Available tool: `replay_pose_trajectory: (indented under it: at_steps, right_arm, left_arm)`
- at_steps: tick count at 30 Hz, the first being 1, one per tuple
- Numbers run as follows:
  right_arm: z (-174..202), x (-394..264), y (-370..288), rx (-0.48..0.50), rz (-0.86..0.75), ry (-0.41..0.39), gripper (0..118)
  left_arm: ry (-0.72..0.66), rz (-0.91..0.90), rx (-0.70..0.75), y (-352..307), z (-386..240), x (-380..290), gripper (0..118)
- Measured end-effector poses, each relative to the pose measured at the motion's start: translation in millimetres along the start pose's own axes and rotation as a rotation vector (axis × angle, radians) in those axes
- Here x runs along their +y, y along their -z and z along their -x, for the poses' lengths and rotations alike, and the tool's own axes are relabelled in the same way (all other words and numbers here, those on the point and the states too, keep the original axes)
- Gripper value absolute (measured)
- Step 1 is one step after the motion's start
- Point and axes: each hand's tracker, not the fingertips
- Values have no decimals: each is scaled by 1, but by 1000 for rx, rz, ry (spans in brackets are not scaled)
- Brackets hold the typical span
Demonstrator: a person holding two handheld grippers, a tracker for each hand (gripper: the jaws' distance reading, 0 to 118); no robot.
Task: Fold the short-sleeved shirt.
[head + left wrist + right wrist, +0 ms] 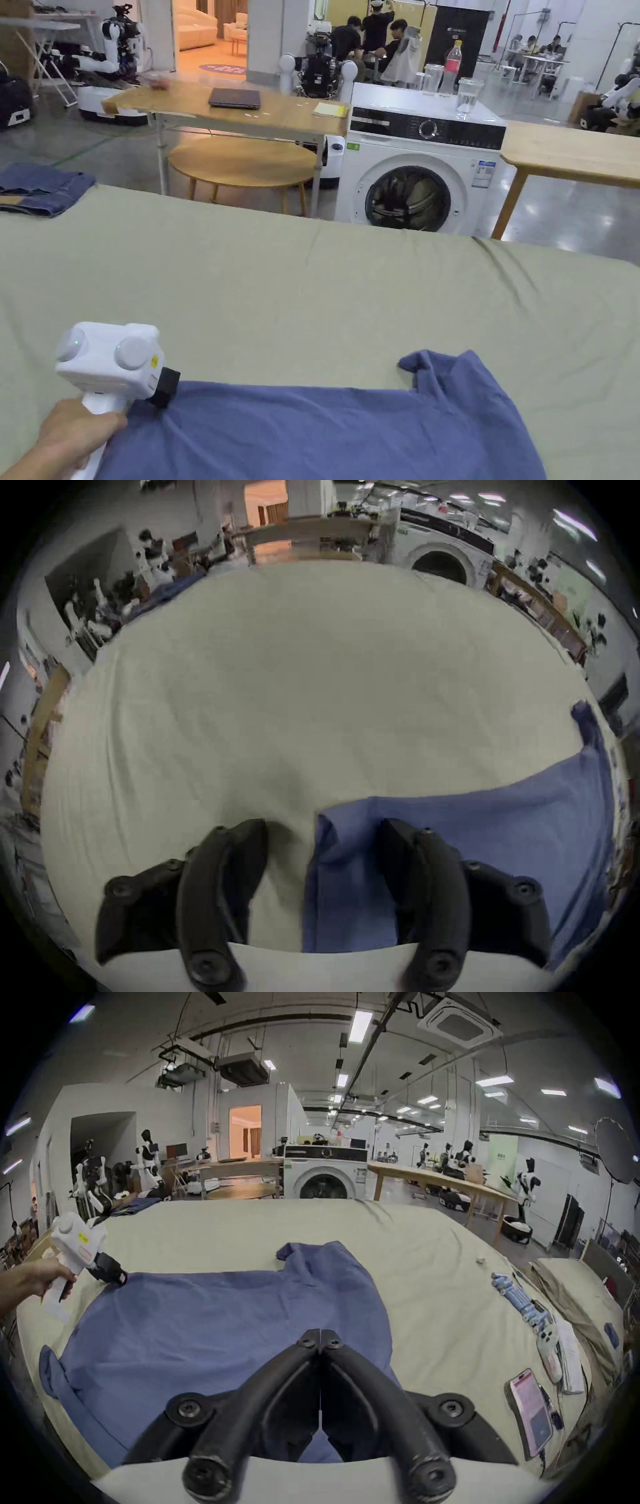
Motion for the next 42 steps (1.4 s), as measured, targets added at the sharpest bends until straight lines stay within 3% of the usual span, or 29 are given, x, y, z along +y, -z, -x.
replay_pose_trajectory:
  at_steps: [4, 5, 11, 12, 13, 15, 16, 18, 24, 28, 31, 34, 35, 36, 38, 40, 41, 42]
  right_arm:
    - [-14, 8, 5, -20, 7, 17, 0]
    - [-18, 11, 7, -20, 12, 21, 0]
    - [-55, 46, 31, -17, 64, 35, 0]
    - [-61, 51, 37, -24, 75, 33, 5]
    - [-71, 57, 50, -25, 99, 35, 15]
    - [-83, 66, 70, -25, 124, 44, 51]
    - [-89, 71, 84, -8, 174, 59, 57]
    - [-104, 76, 109, 21, 201, 90, 57]
    - [-123, 86, 182, 38, 332, 73, 57]
    - [-128, 85, 222, 106, 428, 136, 57]
    - [-126, 85, 239, 89, 458, 143, 57]
    - [-127, 81, 263, 135, 514, 165, 56]
    - [-126, 81, 269, 137, 526, 158, 49]
    - [-123, 80, 273, 133, 536, 151, 34]
    - [-111, 82, 268, 145, 540, 143, 27]
    - [-102, 80, 265, 159, 522, 116, 2]
    - [-103, 80, 272, 209, 530, 107, 0]
    - [-99, 79, 270, 191, 527, 105, 0]
  left_arm:
    - [169, -18, -48, -6, -20, -6, 5]
    - [161, -8, -51, -7, -20, -5, 0]
    - [91, -91, -83, -48, 8, -7, 0]
    - [79, -110, -83, -55, 11, -9, 0]
    - [76, -116, -89, -61, 13, -11, 0]
    - [70, -126, -83, -71, 13, -14, 0]
    - [69, -123, -82, -72, 14, -15, 0]
    - [59, -121, -60, -74, 16, -16, 0]
    - [64, -109, -46, -78, 18, -24, 0]
    - [73, -111, -34, -81, 15, -23, 0]
    - [75, -108, -32, -84, 14, -22, 0]
    - [83, -102, -26, -83, 12, -22, 0]
    - [87, -100, -24, -83, 12, -23, 0]
    - [89, -99, -23, -83, 11, -23, 0]
    - [94, -96, -21, -81, 10, -24, 0]
    - [96, -94, -18, -81, 9, -25, 0]
    - [93, -96, -19, -82, 9, -25, 0]
    - [91, -99, -21, -82, 9, -25, 0]
